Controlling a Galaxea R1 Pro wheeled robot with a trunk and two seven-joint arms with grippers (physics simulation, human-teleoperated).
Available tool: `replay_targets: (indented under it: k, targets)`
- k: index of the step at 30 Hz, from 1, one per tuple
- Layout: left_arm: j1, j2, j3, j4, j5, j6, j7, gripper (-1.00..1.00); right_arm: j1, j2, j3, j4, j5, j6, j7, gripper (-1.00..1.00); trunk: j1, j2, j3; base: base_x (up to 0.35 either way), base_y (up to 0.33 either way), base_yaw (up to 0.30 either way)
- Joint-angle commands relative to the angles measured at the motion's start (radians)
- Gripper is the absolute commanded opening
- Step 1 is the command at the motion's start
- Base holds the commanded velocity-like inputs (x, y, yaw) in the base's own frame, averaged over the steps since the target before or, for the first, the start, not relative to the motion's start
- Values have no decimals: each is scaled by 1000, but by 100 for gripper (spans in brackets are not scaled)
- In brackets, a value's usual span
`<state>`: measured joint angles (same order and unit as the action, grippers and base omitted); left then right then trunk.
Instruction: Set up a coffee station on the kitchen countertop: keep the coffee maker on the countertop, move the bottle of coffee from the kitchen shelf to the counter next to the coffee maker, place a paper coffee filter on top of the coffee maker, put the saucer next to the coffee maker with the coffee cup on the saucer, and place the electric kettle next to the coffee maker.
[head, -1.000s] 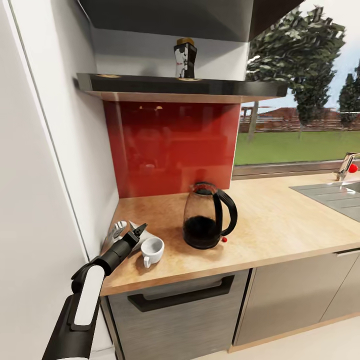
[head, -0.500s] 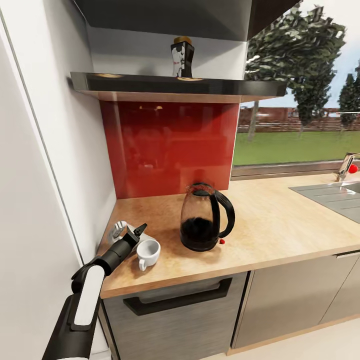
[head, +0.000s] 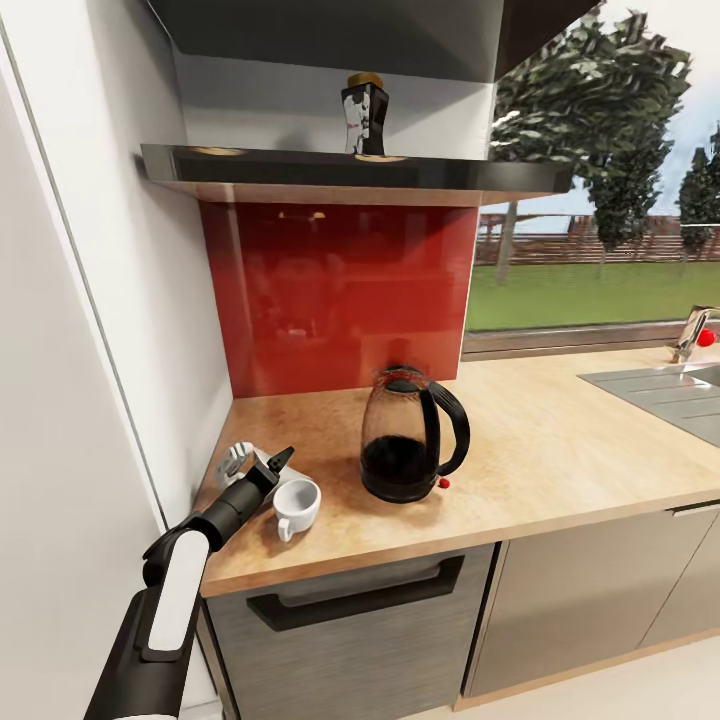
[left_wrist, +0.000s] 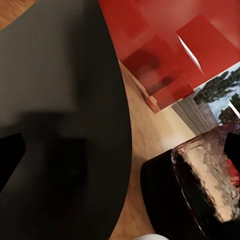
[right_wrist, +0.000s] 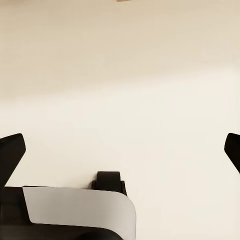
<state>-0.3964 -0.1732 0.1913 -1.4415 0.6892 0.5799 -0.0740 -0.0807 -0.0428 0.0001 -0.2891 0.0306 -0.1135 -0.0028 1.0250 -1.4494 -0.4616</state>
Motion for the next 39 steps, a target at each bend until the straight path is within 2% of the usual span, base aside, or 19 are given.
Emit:
replay_targets:
  k: [1,39]
  targets:
    - [-1,-1,4,0,2,8,-4,100,-1,0,0,1,3,-3,0,100,0,-1,-1,0,0,0]
    - [-1,-1,2,1,1,8,-3,100,-1,0,0,1,3,-3,0,100,0,-1,-1,0,0,0]
